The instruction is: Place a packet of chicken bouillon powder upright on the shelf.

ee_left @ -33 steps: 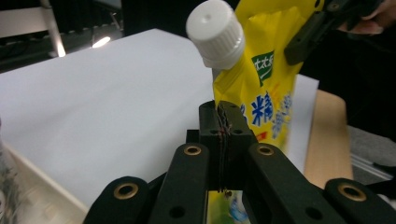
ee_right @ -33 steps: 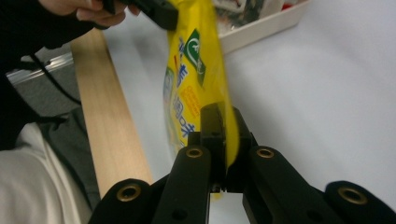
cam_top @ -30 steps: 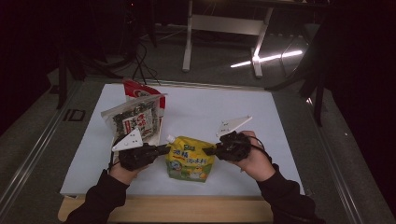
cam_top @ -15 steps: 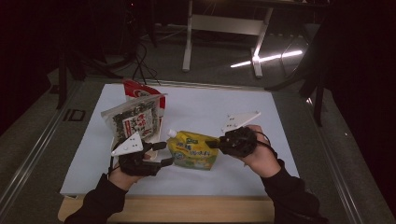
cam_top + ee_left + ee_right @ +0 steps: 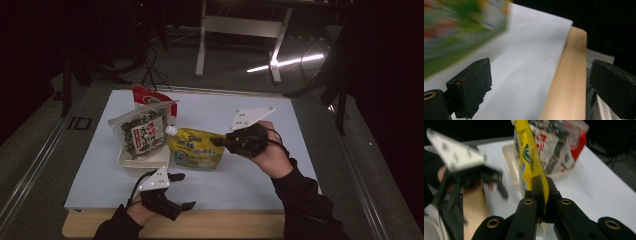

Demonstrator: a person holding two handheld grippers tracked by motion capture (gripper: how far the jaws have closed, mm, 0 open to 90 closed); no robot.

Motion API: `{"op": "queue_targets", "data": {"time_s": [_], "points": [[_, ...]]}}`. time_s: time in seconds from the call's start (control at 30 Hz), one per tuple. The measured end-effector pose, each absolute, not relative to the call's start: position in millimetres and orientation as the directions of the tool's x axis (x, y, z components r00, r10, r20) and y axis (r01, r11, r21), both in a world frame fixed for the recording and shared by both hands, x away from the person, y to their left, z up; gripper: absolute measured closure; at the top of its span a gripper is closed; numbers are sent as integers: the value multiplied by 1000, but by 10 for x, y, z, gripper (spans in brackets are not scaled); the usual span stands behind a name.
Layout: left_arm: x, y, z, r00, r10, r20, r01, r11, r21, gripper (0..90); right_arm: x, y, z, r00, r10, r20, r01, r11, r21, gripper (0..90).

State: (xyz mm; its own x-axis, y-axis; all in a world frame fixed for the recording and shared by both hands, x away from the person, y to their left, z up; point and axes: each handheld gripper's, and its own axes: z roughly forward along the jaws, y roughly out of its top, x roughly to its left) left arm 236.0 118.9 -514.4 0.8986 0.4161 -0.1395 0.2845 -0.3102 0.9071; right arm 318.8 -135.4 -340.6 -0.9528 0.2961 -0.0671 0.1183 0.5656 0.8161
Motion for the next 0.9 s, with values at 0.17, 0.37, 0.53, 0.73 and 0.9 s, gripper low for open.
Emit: {"op": "queue_targets", "data": {"time_s": [0.17, 0.37, 0.53, 0.73, 0.9], "points": [[2322, 1065, -5256, 913, 385, -133, 281, -360, 890, 57, 3229, -1179, -3366, -969, 238, -62, 81, 545, 835, 900], [2314, 1037, -5330, 914, 376, -153, 300, -372, 878, 57, 3346, -759, -3452, -975, 204, -83, 37, 525, 851, 900], [2293, 1045, -5337, 916, 370, -154, 298, -371, 880, 57, 3406, -514, -3518, -984, 156, -91, -1, 500, 866, 900], [2297, 1064, -5344, 915, 371, -160, 301, -361, 883, 57, 3442, -304, -3611, -991, 120, -62, 4, 487, 873, 900], [2300, 1076, -5352, 913, 376, -159, 304, -366, 880, 57, 3453, -124, -3764, -994, 105, -31, 23, 480, 877, 900]]}}
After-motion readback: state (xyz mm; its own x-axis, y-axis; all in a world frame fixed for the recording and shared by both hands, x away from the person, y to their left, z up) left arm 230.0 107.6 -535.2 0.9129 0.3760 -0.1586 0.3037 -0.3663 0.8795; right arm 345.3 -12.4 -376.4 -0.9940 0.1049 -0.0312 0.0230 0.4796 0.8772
